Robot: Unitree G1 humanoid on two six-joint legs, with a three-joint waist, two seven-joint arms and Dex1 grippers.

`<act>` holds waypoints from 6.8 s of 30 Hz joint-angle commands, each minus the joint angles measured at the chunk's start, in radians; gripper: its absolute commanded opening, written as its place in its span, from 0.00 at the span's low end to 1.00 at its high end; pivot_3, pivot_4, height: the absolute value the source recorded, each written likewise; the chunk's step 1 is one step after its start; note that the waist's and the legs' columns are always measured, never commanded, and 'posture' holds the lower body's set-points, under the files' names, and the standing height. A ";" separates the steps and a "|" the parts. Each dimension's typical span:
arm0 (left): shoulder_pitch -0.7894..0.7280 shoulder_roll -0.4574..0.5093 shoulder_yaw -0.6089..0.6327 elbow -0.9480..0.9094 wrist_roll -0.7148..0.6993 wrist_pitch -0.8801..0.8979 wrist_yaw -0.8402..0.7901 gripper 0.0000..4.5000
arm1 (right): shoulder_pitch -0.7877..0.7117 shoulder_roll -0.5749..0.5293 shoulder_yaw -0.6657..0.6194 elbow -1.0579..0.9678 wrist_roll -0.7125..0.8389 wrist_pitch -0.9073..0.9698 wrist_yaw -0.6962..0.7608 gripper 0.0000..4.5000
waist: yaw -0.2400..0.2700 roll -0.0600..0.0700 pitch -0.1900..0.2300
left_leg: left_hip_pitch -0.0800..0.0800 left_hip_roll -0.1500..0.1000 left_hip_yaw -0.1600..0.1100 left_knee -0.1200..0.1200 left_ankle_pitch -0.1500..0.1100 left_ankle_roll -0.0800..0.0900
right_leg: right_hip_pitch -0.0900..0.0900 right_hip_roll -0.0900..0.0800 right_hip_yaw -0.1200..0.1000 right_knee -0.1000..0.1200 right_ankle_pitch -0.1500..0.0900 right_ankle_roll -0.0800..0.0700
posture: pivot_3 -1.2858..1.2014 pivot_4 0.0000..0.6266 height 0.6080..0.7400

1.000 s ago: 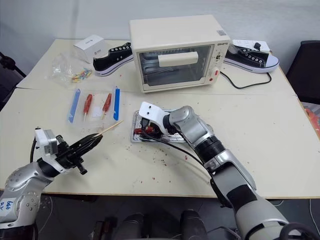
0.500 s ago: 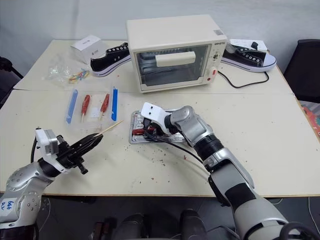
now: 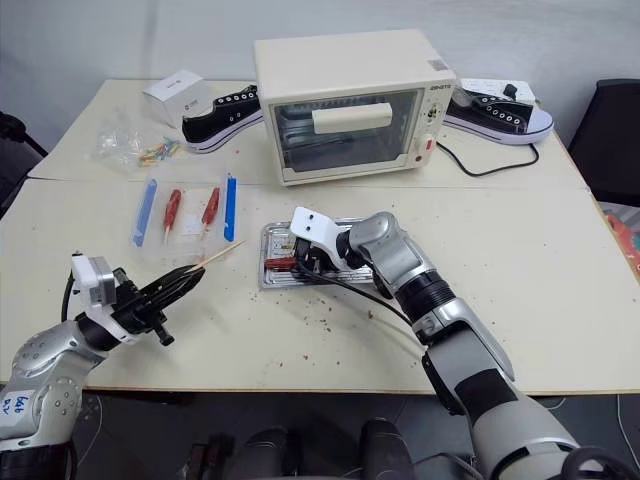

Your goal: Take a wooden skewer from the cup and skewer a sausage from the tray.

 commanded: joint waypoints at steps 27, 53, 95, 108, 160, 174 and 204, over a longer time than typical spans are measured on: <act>-0.067 0.181 0.006 -0.027 -0.094 0.102 -0.201 0.00 | 0.052 -0.277 -0.197 -0.415 0.235 -0.062 0.336 0.18 | 0.007 0.000 0.000 | 0.000 0.000 0.000 0.000 0.000 0.000 | 0.000 -0.001 -0.005 0.000 0.000 0.000 | 0.52 0.24 1.00; -0.219 0.210 -0.103 -0.062 -0.122 0.221 -0.273 0.00 | 0.144 -0.358 -0.210 -0.559 0.305 0.005 0.359 0.18 | 0.027 0.000 0.000 | 0.000 0.000 0.001 0.001 0.000 0.000 | 0.001 0.000 -0.005 0.000 0.000 0.000 | 0.52 0.24 1.00; -0.242 0.203 -0.118 -0.054 -0.120 0.228 -0.263 0.00 | 0.150 -0.369 -0.201 -0.534 0.290 -0.003 0.361 0.18 | 0.029 0.000 0.000 | 0.000 0.000 0.001 0.001 0.000 0.000 | 0.001 0.000 -0.005 0.000 0.000 0.000 | 0.52 0.24 1.00; -0.240 0.208 -0.110 -0.032 -0.111 0.215 -0.267 0.00 | 0.159 -0.380 -0.204 -0.545 0.294 0.003 0.365 0.18 | 0.029 0.000 0.000 | 0.000 -0.001 0.001 0.002 0.000 0.000 | 0.001 0.000 -0.005 0.000 0.000 0.000 | 0.52 0.24 1.00; -0.335 0.127 -0.215 0.042 -0.032 0.183 -0.293 0.00 | 0.088 -0.344 -0.158 -0.550 0.280 -0.014 0.369 0.18 | 0.029 0.000 0.000 | 0.000 -0.001 0.000 0.005 0.000 0.000 | 0.001 0.000 -0.005 0.004 0.000 0.000 | 0.52 0.24 1.00; -0.366 0.078 -0.254 0.052 -0.005 0.167 -0.285 0.00 | 0.061 -0.324 -0.138 -0.570 0.283 0.028 0.378 0.18 | 0.029 0.000 0.000 | 0.000 -0.001 0.000 0.006 0.000 0.000 | 0.001 0.000 -0.005 0.005 0.000 0.000 | 0.52 0.24 1.00; -0.148 -0.069 0.135 0.002 -0.038 0.017 0.103 0.00 | 0.626 -0.320 -0.750 -0.901 0.612 0.001 0.005 0.99 | 0.045 -0.001 0.000 | 0.000 -0.001 -0.002 0.006 0.000 0.002 | 0.003 -0.002 -0.005 0.003 0.000 0.000 | 0.52 0.24 1.00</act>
